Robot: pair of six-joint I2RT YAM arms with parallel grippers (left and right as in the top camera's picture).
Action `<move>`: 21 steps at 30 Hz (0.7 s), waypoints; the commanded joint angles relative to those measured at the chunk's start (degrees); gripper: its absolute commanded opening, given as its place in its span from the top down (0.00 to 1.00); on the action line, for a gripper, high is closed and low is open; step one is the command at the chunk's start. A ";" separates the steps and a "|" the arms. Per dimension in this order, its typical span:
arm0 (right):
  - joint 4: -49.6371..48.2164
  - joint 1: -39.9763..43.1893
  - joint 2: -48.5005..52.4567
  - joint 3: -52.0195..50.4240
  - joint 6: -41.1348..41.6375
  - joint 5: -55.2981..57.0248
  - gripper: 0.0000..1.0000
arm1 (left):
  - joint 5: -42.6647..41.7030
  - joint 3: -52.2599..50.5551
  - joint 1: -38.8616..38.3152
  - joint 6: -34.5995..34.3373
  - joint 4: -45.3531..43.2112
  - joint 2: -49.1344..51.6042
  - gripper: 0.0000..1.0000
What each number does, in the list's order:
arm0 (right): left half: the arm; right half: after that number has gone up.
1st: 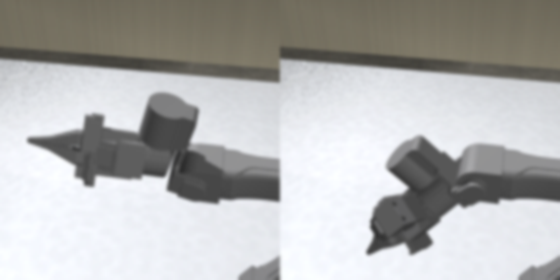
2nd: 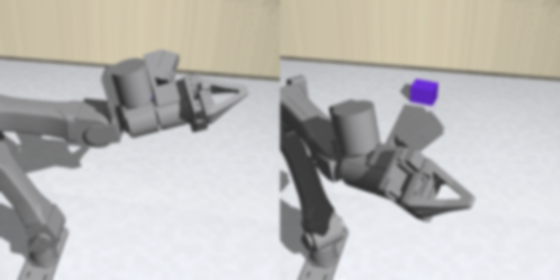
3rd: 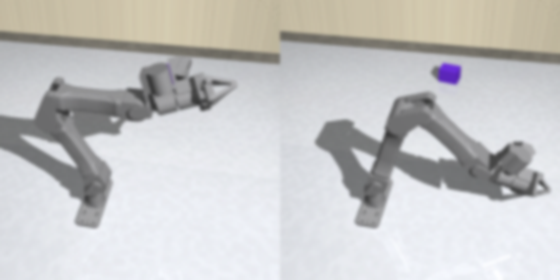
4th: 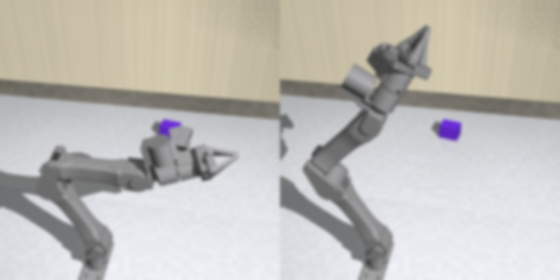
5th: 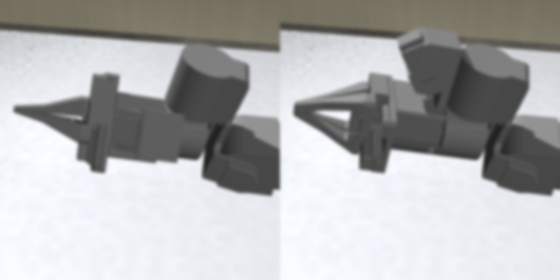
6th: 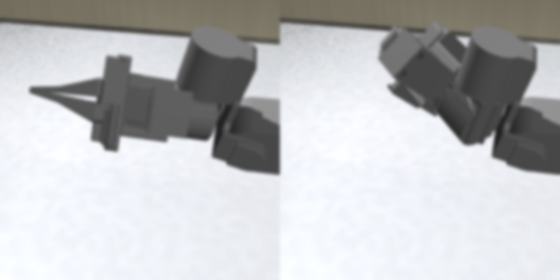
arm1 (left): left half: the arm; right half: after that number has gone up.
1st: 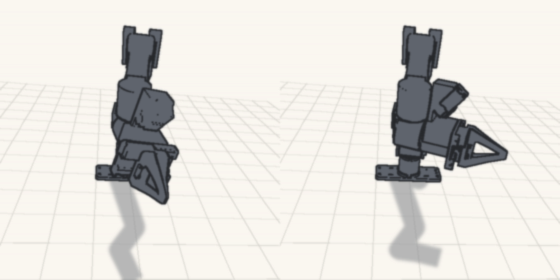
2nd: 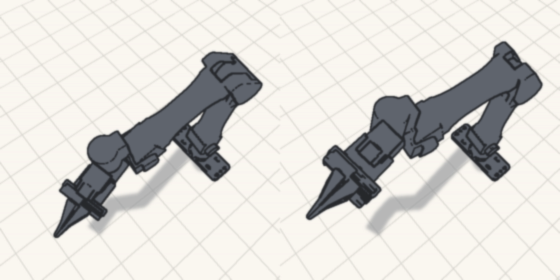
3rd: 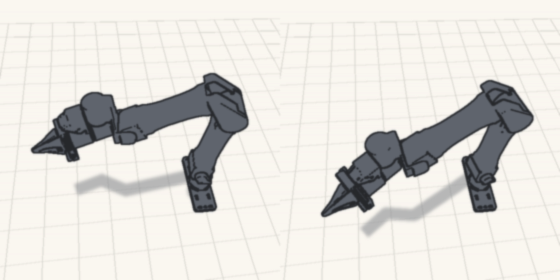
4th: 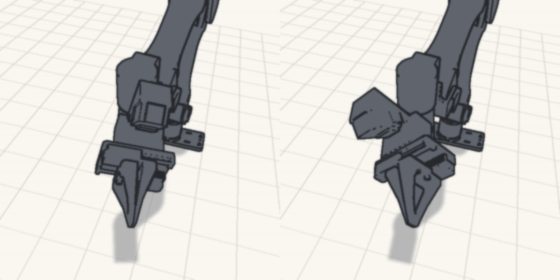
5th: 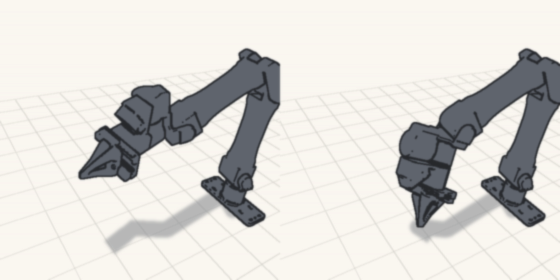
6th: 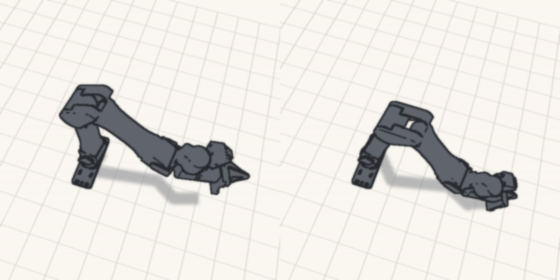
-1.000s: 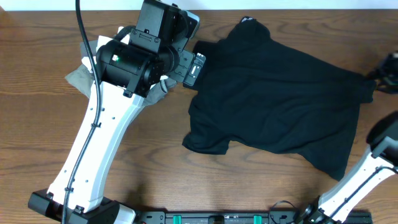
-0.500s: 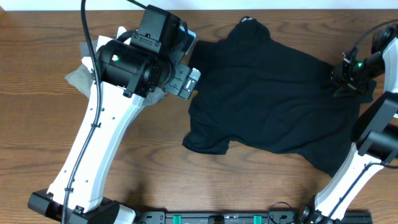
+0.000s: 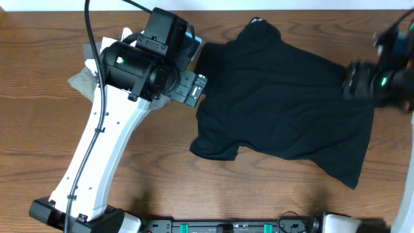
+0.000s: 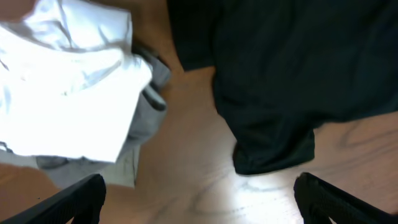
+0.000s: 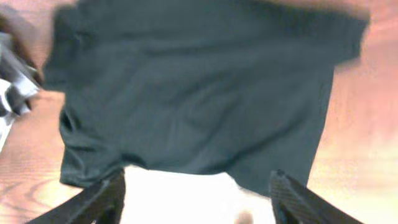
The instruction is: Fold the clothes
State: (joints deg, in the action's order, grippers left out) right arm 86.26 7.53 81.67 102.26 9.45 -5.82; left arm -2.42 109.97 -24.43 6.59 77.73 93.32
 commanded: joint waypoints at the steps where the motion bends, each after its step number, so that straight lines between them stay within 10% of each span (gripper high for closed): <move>1: -1.66 -0.74 -0.92 -13.57 8.50 4.90 0.25 | 0.42 0.57 0.26 -3.15 1.97 0.02 0.02; 11: -20.02 -0.07 -2.49 -47.76 16.46 -0.39 0.29 | -3.37 -12.50 0.24 -4.24 -0.46 0.28 0.02; 21: -27.39 9.64 -2.49 -59.87 22.27 0.48 0.14 | -9.49 -29.03 0.24 -7.54 -10.25 0.28 0.02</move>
State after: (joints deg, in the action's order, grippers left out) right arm 59.11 13.93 80.07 44.03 28.97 -5.74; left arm -8.16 82.96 -24.43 0.36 68.36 93.36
